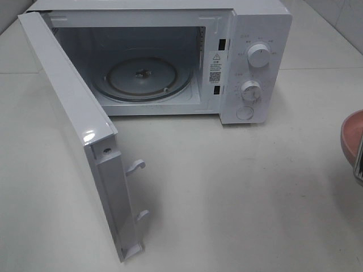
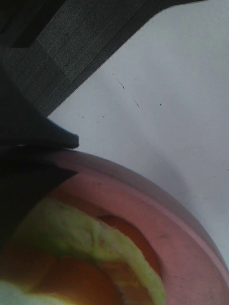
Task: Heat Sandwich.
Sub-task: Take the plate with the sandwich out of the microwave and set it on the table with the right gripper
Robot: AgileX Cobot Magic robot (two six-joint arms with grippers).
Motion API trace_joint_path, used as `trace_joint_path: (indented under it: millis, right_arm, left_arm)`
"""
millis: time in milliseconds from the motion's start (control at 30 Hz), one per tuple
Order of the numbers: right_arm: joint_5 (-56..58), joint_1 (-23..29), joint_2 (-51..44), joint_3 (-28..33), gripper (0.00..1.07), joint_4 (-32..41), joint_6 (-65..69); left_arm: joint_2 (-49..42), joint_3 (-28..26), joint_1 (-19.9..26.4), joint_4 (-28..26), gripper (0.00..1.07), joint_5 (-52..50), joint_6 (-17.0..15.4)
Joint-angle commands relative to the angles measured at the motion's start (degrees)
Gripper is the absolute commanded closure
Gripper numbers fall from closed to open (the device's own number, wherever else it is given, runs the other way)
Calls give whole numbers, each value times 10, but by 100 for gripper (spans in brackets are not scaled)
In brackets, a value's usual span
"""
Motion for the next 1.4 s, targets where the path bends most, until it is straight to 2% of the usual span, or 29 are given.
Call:
trace_joint_path:
  millis: [33,300,700,967,1200,1400]
  right_arm:
    - [5,-3,21,-2,107,-17,30]
    - [-44,-3,96,-3,107,-57,135]
    - [-57,-9,211,-73,107,-98,244]
    - [-100,-83,266,-107,107,-95,272]
    - [-143,-126,292,-116,107,-100,292]
    - [-170,-165,328,-118,107,-131,331]
  left_arm:
    - [-16,3,0,-2,3,-5,-3]
    - [-16,3,0,-2,3,-5,-3]
    - [-16,3,0,-2,3,-5,-3]
    - [-16,3,0,-2,3,-5,-3]
    - [-16,3,0,-2,3,-5,-3]
    - [-16,3,0,-2,3,-5,-3]
